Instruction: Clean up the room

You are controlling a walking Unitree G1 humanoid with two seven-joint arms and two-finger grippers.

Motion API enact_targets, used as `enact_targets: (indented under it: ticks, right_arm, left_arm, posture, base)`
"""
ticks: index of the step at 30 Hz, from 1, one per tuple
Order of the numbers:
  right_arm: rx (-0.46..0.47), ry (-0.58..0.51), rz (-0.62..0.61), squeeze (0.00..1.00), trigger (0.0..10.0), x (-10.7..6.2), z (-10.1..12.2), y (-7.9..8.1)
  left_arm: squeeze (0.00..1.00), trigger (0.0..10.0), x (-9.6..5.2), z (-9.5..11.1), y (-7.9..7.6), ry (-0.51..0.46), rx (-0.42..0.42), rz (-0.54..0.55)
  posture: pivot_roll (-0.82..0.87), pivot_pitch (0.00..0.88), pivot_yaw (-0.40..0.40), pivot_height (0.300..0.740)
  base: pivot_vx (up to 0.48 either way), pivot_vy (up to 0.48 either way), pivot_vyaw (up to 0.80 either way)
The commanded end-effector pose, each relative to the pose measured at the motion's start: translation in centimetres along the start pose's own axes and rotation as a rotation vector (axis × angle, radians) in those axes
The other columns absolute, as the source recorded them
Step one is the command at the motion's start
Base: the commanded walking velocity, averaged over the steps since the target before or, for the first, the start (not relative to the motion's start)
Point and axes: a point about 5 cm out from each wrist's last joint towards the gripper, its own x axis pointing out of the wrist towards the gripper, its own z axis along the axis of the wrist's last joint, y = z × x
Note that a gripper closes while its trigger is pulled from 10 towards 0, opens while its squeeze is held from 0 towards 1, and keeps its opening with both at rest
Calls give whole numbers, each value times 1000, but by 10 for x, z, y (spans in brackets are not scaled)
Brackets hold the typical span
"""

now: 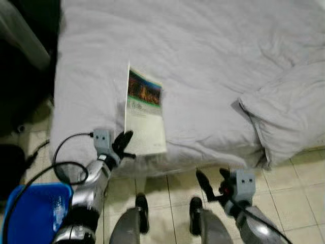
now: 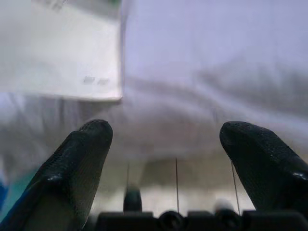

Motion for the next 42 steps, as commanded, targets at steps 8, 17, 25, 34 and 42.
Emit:
enact_targets:
  ticks: [8, 17, 25, 34, 42]
  right_arm:
    - [-21, -8, -55, 0, 10000, 20, -6, -21]
    - [-126, -37, -192, 0, 10000, 9, -3, -49]
    - [-128, -31, -204, 0, 10000, 23, -8, -51]
    - [-154, -57, -244, 0, 10000, -3, -14, -61]
    - [-141, -53, -203, 0, 10000, 24, -10, -60]
  left_arm:
    - [0, 0, -19, -46, -13, 149, 24, 36]
    - [0, 10000, -44, -23, -16, 54, 211, 173]
    - [0, 10000, -36, -24, -21, 59, 206, 187]
    - [0, 10000, -67, -43, -27, 84, 164, 202]
    - [0, 10000, -47, -38, -7, 112, 232, 291]
  posture:
    - [-75, 0, 38, 740]
    - [-59, 0, 42, 740]
    - [-61, 0, 51, 740]
    - [-73, 0, 6, 740]
    - [-56, 0, 19, 740]
  base:
    - [0, 0, 0]
    - [0, 0, 0]
    - [0, -420, 0]
    - [0, -480, 0]
    - [0, -471, 0]
